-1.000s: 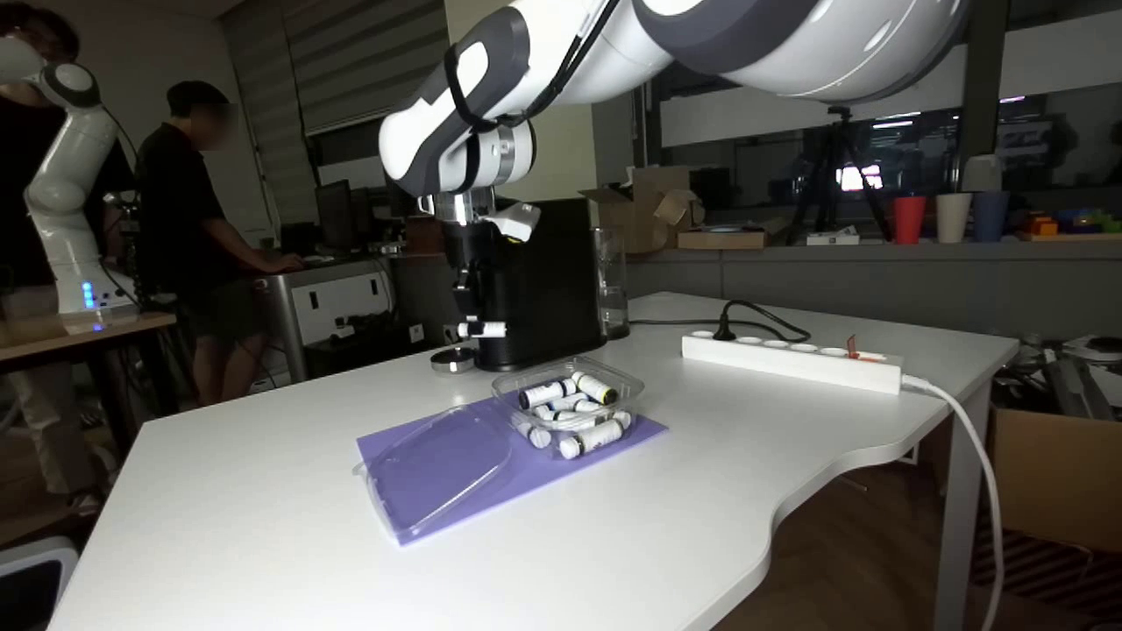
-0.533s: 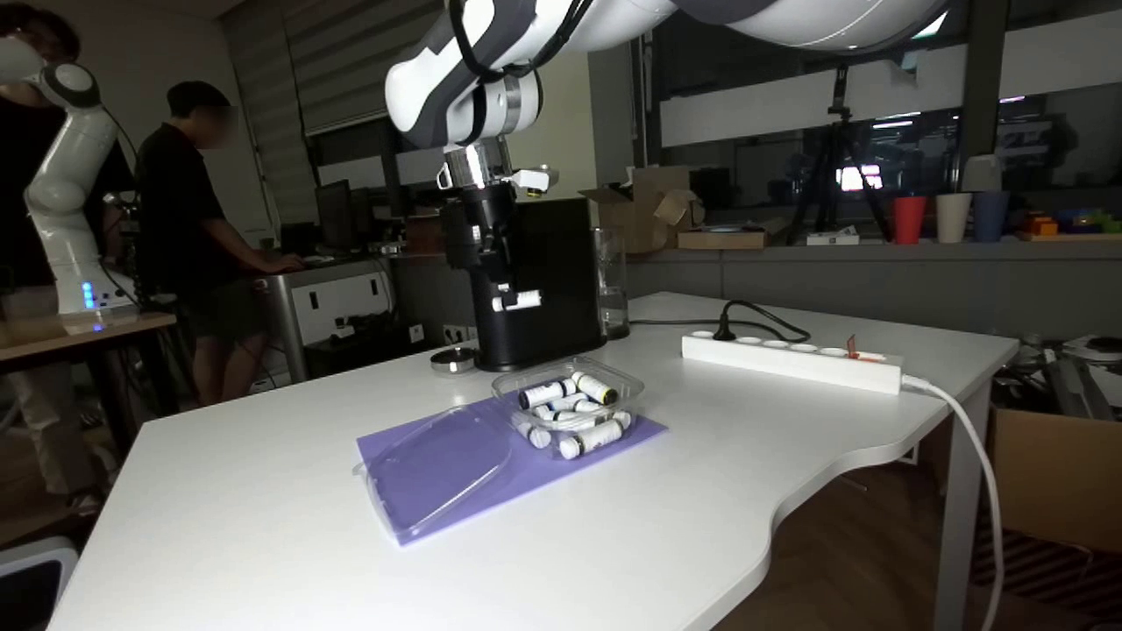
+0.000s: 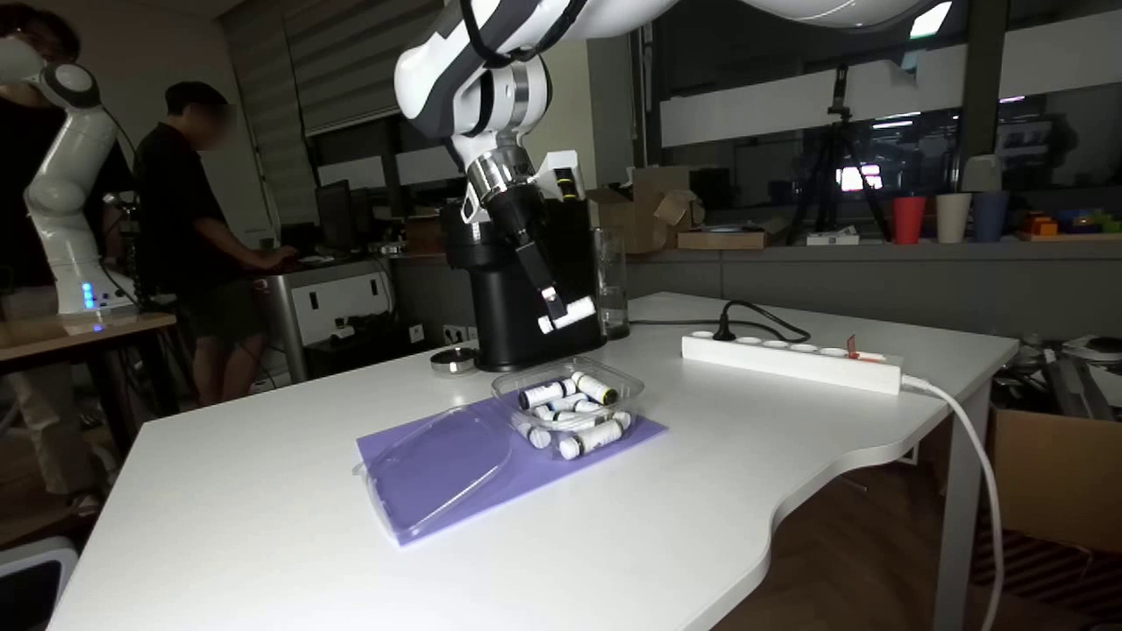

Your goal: Pick up a vial and put it in the bowl

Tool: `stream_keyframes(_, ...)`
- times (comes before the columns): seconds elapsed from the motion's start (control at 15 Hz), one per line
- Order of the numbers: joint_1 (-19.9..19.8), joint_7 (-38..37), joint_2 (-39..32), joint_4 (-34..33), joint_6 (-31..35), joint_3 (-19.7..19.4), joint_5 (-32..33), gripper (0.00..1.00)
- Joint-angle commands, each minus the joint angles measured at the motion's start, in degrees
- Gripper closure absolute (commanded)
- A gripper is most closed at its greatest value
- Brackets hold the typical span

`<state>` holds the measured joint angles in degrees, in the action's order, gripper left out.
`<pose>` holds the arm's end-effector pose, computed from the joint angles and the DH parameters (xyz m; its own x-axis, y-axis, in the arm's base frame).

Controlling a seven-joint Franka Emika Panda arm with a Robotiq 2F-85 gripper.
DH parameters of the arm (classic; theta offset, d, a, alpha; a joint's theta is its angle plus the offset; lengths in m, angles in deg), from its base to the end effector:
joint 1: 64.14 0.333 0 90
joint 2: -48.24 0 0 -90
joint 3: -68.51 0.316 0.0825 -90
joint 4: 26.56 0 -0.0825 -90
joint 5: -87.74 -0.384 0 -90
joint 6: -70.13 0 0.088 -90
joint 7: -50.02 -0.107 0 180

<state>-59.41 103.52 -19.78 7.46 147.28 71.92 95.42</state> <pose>0.7488 0.0672 0.2420 0.4313 0.8471 -0.3104 0.8048 -0.5168 -0.2920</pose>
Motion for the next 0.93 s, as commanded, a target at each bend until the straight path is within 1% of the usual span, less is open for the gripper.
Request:
stream_keyframes(0.0,-0.8,0.7,1.4,4.5,-6.9,0.7,-1.1,0.93)
stream_keyframes(0.13,-1.1,0.5,0.7,5.5,-8.6,0.6,-1.6,0.93)
stream_keyframes(0.2,-1.3,0.3,0.6,6.1,-9.2,0.6,-1.9,0.48)
stream_keyframes(0.27,-1.4,0.1,0.7,6.4,-9.6,0.4,-2.1,0.47)
stream_keyframes(0.47,-2.1,-0.6,1.4,6.8,-7.5,0.3,-2.2,0.29)
stream_keyframes(0.53,-2.7,-0.4,1.9,6.9,-5.9,0.7,-2.8,0.21)
stream_keyframes(0.67,-3.8,-0.9,3.1,7.6,0.9,1.4,-4.8,0.07)
stream_keyframes(0.73,-4.0,-0.9,3.8,8.1,4.1,1.4,-5.3,0.02)
stream_keyframes(0.87,-4.5,-0.9,6.0,9.4,10.8,1.4,-5.9,0.0)
